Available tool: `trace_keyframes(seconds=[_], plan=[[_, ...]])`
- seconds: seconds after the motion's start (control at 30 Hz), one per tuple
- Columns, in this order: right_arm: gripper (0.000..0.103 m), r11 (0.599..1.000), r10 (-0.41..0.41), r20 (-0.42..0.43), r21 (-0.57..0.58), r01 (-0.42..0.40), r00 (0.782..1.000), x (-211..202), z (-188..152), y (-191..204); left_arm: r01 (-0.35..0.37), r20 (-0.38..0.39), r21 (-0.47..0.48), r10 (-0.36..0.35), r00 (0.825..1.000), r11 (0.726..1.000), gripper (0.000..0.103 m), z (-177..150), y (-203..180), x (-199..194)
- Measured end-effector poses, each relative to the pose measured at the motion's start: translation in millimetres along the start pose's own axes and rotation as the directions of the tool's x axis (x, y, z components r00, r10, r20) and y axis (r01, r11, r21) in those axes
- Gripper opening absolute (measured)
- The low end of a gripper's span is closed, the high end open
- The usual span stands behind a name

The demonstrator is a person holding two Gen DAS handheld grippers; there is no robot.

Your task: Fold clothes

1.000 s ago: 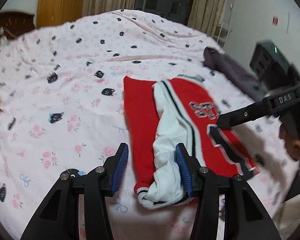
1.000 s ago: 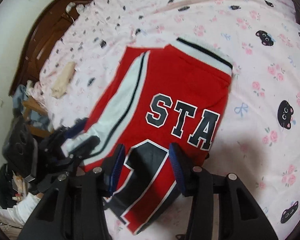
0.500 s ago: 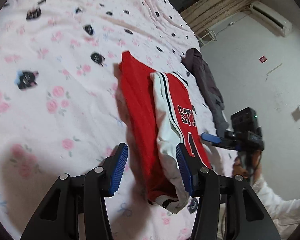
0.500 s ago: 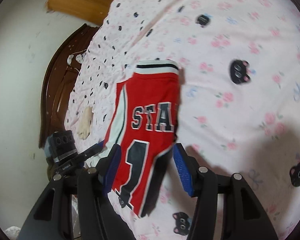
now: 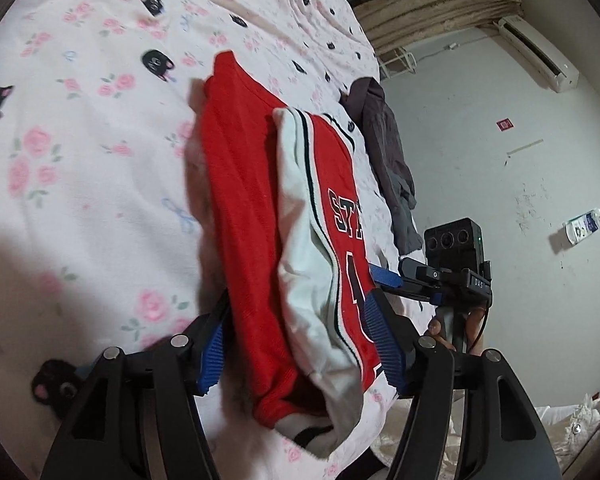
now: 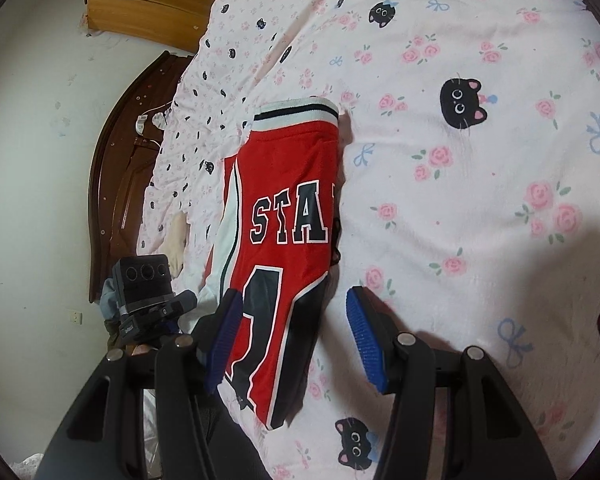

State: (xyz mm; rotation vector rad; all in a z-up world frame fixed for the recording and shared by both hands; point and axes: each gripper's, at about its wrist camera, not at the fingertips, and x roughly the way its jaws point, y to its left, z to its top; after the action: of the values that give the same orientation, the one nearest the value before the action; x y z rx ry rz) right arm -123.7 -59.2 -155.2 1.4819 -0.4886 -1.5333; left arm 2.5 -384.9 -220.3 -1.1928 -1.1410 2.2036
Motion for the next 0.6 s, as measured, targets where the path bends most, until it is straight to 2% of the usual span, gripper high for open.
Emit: trace_keyframes(seconds=[0.2,0.47,0.53,0.6], plan=[[0.056,1.0,0.01,-0.004,0.001,-0.01,1.0,2,0,1,0.021,-0.043,-0.009,-0.021,0.999,1.0,0.062,7,-3,13],[0.056,0.998,0.049,0.0,0.033,-0.049,0.999,4,4,-4,0.028,-0.087,-0.01,-0.029,0.996,1.0,0.062,10,-2,17],[0.056,0.997,0.059,0.0,0.042,-0.059,0.998,6,5,-5,0.023,-0.094,-0.013,-0.024,0.995,1.0,0.055,10,1,16],[0.056,0.996,0.068,0.003,0.053,-0.068,0.998,7,6,-8,0.014,-0.097,-0.034,-0.018,0.995,0.999,0.032,11,7,15]])
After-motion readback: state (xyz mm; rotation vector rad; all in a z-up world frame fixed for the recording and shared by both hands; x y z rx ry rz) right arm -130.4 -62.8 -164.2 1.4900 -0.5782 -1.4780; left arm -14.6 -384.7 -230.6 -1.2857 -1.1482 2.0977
